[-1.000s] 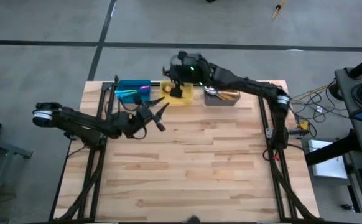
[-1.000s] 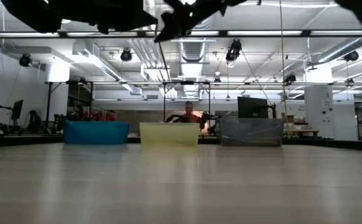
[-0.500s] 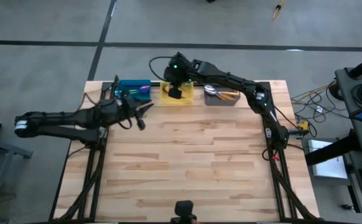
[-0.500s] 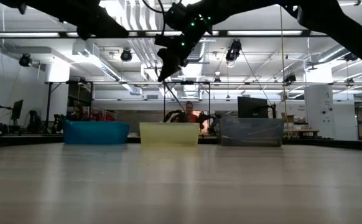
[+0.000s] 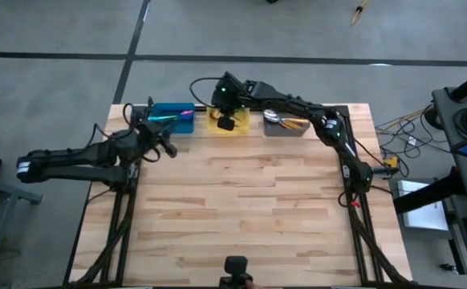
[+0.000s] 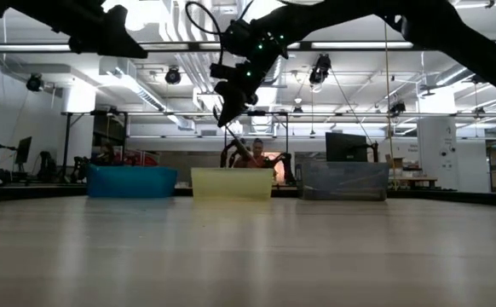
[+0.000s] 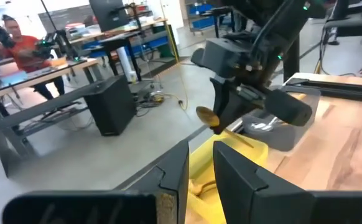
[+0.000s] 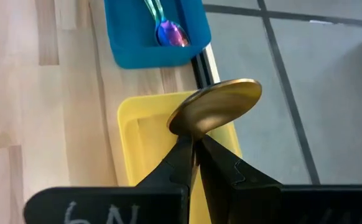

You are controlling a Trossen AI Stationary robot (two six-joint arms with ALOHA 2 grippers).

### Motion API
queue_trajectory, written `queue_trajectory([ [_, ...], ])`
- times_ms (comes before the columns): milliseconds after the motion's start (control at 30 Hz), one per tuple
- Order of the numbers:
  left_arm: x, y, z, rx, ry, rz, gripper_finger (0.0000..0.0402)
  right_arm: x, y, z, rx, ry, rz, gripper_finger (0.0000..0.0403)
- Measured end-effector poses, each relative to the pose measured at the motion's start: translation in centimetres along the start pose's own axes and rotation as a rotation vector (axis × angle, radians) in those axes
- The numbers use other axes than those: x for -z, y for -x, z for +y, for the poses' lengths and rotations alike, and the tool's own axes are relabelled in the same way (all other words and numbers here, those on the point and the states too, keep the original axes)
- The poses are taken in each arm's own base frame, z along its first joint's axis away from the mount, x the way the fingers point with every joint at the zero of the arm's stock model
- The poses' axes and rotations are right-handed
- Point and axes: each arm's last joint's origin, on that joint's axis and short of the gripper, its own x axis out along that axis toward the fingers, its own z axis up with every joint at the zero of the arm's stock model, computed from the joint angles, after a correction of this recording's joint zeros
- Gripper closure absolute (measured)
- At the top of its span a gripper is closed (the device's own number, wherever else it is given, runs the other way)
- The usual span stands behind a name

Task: Sort silverware by color (type)
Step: Put the gold spoon into the yellow bin

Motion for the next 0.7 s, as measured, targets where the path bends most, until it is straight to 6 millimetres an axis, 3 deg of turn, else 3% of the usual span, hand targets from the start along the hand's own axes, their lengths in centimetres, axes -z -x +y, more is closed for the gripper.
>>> queue_trajectory([
  [267,0.3,-0.1,-0.1,-0.005,-0.008,0.019,0.0346,1.1,-2.6,0.4,-0.004,0.022,0.063,0.0391],
  [533,0.7,-0.6,-0.6,-0.002,-0.007,0.050,0.0346,2.4,-5.4,0.4,0.171,0.077,0.178,0.0391],
  [700,1.0,-1.1,-1.1,-0.001,-0.008,0.074,0.0346,3.4,-7.2,0.7,0.169,0.082,0.216,0.0390],
])
